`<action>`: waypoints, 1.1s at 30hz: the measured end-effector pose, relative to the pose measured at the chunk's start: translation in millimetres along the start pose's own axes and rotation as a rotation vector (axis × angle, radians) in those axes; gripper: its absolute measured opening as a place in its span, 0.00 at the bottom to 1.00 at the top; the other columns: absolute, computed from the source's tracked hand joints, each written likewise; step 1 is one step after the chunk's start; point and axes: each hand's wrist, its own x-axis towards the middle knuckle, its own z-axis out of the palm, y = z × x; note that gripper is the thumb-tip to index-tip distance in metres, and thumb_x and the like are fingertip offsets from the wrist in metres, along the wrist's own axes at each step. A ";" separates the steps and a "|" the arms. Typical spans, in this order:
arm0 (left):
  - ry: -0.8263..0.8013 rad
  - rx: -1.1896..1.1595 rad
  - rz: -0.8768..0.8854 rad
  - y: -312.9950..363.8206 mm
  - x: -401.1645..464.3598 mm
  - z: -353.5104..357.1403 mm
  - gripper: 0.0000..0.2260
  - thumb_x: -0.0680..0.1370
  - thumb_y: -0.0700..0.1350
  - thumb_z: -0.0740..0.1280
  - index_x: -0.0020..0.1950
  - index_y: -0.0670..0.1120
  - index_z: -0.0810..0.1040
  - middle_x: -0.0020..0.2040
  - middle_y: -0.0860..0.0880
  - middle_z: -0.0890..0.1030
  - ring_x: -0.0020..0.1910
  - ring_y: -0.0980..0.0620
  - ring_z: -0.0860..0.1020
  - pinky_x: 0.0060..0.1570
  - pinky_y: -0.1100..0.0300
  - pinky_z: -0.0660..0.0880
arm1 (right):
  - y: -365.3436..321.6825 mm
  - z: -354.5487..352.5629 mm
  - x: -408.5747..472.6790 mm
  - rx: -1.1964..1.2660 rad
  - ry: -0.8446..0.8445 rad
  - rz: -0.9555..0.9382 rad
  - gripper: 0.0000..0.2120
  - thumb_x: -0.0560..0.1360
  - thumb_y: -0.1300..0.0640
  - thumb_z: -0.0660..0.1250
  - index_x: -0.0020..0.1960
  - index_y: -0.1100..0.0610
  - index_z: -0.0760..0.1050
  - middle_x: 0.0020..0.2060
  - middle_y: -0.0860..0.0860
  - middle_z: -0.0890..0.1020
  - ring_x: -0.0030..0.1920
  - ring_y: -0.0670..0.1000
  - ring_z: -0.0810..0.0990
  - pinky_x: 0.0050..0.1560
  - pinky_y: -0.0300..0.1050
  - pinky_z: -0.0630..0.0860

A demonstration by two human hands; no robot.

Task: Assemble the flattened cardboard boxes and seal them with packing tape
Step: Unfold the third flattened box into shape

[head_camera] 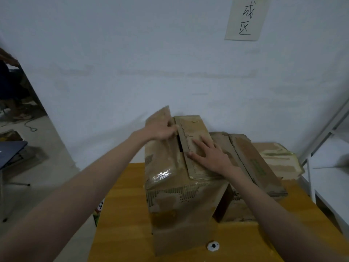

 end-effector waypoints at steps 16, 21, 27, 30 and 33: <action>-0.008 0.437 0.062 -54.5 -24.6 150.5 0.40 0.75 0.75 0.43 0.80 0.56 0.35 0.79 0.53 0.31 0.79 0.47 0.33 0.76 0.38 0.40 | 20.4 92.6 -6.4 0.032 0.015 0.026 0.38 0.75 0.28 0.57 0.78 0.36 0.42 0.78 0.40 0.35 0.74 0.70 0.56 0.67 0.68 0.68; -0.040 0.420 0.048 -57.6 -0.1 141.2 0.41 0.74 0.75 0.45 0.80 0.56 0.35 0.80 0.54 0.32 0.79 0.48 0.34 0.76 0.39 0.41 | 20.9 88.0 18.7 0.033 0.029 0.034 0.38 0.75 0.28 0.57 0.79 0.36 0.44 0.79 0.41 0.37 0.74 0.70 0.56 0.66 0.68 0.69; 0.007 0.471 0.115 -71.8 16.1 136.3 0.43 0.72 0.78 0.41 0.80 0.56 0.35 0.80 0.55 0.33 0.79 0.50 0.33 0.77 0.41 0.39 | 24.6 80.7 45.6 0.078 0.059 0.014 0.42 0.72 0.27 0.61 0.78 0.34 0.43 0.78 0.40 0.36 0.73 0.70 0.57 0.66 0.69 0.68; 0.097 0.437 0.181 -81.4 23.0 135.4 0.39 0.76 0.75 0.41 0.81 0.56 0.39 0.80 0.56 0.37 0.79 0.53 0.36 0.78 0.42 0.40 | 26.3 74.5 56.1 0.126 0.078 -0.007 0.42 0.72 0.28 0.63 0.78 0.34 0.46 0.78 0.39 0.37 0.74 0.71 0.57 0.67 0.71 0.66; 0.217 0.331 0.212 -97.2 19.2 138.1 0.31 0.81 0.68 0.46 0.81 0.58 0.47 0.82 0.57 0.46 0.80 0.52 0.42 0.77 0.39 0.48 | 32.9 79.1 55.3 0.209 0.105 -0.043 0.43 0.71 0.30 0.67 0.78 0.35 0.48 0.78 0.38 0.36 0.75 0.69 0.56 0.69 0.69 0.63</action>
